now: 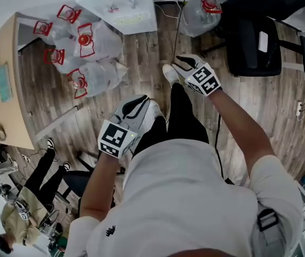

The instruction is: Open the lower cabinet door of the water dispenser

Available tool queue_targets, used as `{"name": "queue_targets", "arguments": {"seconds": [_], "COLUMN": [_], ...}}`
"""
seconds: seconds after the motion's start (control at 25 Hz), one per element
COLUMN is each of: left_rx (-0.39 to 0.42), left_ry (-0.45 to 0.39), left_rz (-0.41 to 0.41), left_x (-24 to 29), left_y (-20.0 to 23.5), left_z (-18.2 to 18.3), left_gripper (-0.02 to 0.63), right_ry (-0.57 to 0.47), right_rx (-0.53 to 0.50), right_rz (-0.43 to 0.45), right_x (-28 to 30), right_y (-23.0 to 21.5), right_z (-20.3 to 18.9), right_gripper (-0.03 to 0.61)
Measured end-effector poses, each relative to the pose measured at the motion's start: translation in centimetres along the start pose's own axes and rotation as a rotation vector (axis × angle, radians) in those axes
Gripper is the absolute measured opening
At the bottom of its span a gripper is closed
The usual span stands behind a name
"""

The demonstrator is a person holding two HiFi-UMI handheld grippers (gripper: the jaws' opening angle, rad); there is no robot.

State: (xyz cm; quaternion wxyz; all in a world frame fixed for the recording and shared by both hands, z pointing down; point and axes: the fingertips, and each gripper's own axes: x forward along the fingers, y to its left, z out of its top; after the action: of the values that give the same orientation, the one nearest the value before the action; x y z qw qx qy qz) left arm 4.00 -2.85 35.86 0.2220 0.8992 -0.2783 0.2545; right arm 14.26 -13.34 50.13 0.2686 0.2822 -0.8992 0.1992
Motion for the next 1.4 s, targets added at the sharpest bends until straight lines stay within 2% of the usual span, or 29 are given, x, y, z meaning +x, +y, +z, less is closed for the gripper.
{"name": "queue_targets", "arguments": {"seconds": [0.12, 0.32, 0.48, 0.68, 1.04, 1.24, 1.4], "left_rx": [-0.004, -0.016, -0.049, -0.037, -0.073, -0.097, -0.109], "left_ry": [0.002, 0.017, 0.048, 0.049, 0.032, 0.016, 0.014], "left_rz": [-0.003, -0.036, -0.061, -0.076, -0.08, -0.085, -0.088], "left_x": [3.5, 11.1, 16.2, 20.4, 22.3, 21.7, 21.5], "left_y": [3.5, 7.8, 9.7, 12.2, 13.9, 14.7, 15.2], "left_z": [1.4, 2.8, 3.1, 1.9, 0.5, 0.4, -0.2], "left_gripper": [0.057, 0.057, 0.057, 0.057, 0.057, 0.057, 0.057], "right_ry": [0.05, 0.129, 0.162, 0.223, 0.25, 0.29, 0.3], "right_rx": [-0.04, -0.045, -0.109, -0.156, -0.217, -0.304, -0.303], "right_rz": [0.021, 0.031, 0.057, 0.047, 0.048, 0.075, 0.065], "right_x": [7.8, 18.4, 24.9, 32.2, 38.5, 39.8, 40.5], "right_y": [-5.4, -14.4, -19.2, -24.2, -28.1, -28.0, -27.9], "right_z": [-1.2, -4.5, -6.3, -9.5, -9.6, -9.6, -9.8], "right_gripper": [0.1, 0.112, 0.12, 0.132, 0.149, 0.15, 0.155]}}
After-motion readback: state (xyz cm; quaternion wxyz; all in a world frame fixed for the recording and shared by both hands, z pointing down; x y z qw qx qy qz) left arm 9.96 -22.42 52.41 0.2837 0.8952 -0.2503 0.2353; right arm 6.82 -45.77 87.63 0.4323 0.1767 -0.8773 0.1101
